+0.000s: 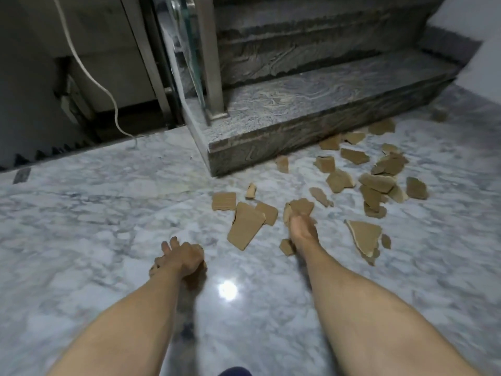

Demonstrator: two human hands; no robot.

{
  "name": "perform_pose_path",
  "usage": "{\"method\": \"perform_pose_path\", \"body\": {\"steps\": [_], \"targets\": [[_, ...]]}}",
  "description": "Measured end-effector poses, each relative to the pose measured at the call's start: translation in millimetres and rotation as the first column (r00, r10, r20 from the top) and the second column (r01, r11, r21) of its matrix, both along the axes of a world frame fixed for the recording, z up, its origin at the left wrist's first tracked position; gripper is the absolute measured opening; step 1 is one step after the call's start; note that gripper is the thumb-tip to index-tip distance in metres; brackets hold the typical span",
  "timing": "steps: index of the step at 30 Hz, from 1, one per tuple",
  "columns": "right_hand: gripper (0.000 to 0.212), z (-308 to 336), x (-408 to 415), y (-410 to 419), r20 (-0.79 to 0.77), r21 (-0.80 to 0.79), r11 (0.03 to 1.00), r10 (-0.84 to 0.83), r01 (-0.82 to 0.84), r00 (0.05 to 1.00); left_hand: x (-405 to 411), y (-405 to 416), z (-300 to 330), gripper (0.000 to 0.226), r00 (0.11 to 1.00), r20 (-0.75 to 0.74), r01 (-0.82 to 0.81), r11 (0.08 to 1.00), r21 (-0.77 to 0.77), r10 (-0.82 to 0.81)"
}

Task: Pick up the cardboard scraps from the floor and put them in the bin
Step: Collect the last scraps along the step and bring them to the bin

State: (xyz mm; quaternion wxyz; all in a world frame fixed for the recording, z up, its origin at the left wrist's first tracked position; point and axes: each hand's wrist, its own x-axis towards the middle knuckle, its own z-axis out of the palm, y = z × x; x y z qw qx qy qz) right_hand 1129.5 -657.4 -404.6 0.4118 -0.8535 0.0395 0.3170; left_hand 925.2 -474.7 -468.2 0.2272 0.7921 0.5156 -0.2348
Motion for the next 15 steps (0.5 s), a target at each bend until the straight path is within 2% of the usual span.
{"method": "perform_pose_path", "body": {"steps": [3,5,7,10,13,15], "targets": [[0.060,-28.4,-7.6,-3.4,-0.067,-0.138,0.985,0.095,-0.104,0.993,-11.1,8.3,-11.2,0.052,1.000,-0.007,-0.019,1.000,0.021,0.020],[0.062,-50.0,-9.7,-2.3,-0.054,-0.193,0.968,0.151,-0.159,0.987,-16.3,14.1,-24.0,0.052,0.998,0.031,-0.058,0.998,-0.017,0.058],[0.060,-72.1,-11.6,-2.5,-0.004,-0.246,0.950,0.195,-0.190,0.981,-19.4,16.9,-33.0,0.054,0.994,0.065,-0.082,0.996,-0.022,0.083],[0.053,-98.1,-26.3,-10.4,0.078,-0.289,0.932,0.249,-0.217,0.965,-20.8,12.9,-33.1,0.055,0.997,0.044,-0.066,0.996,0.058,0.063],[0.040,-112.3,-40.9,-18.3,0.230,-0.325,0.929,0.260,-0.178,0.938,-15.2,10.8,-32.8,0.043,0.996,0.069,-0.071,0.988,0.137,0.062],[0.033,-115.7,-42.3,-18.3,0.281,-0.328,0.932,0.251,-0.154,0.926,-2.4,10.0,-30.1,0.033,0.989,0.138,-0.081,0.985,0.150,0.061]]}}
